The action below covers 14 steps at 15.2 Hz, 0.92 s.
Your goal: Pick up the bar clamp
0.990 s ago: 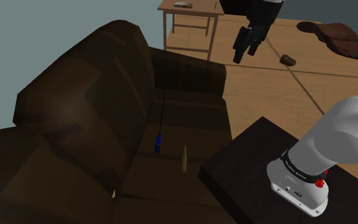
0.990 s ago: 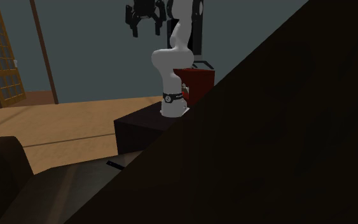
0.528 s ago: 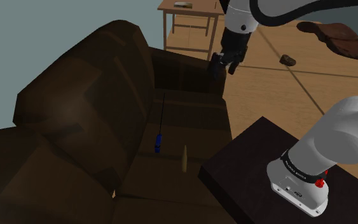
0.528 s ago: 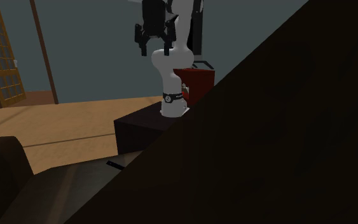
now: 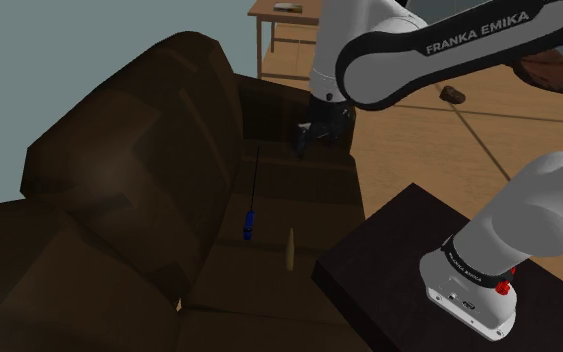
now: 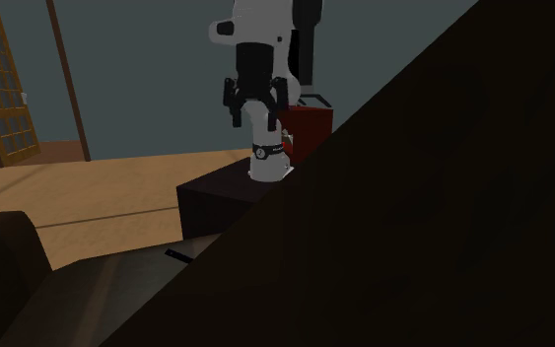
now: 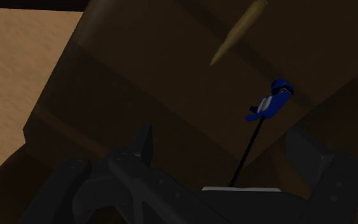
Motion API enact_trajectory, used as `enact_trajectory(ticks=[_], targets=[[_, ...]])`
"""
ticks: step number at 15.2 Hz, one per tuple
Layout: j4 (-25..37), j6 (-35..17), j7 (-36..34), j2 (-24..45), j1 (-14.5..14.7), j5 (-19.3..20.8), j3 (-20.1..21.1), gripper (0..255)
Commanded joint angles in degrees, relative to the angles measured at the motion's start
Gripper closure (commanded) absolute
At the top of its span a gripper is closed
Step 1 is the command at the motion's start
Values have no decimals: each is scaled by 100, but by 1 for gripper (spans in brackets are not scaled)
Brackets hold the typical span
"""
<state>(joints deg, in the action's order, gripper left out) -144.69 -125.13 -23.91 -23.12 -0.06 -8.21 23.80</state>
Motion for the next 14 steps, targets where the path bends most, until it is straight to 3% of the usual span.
enact_trajectory(ticks=[1,5,9,14], targets=[[65,-344,-390,403,-83,123,229,0],[297,-1008,-1317,1377,-305,669,672,0],[693,-1491,-2499,2481,-426,1656,907,0],[1423,-1760,-3960,3865,-60,2995,605,0]])
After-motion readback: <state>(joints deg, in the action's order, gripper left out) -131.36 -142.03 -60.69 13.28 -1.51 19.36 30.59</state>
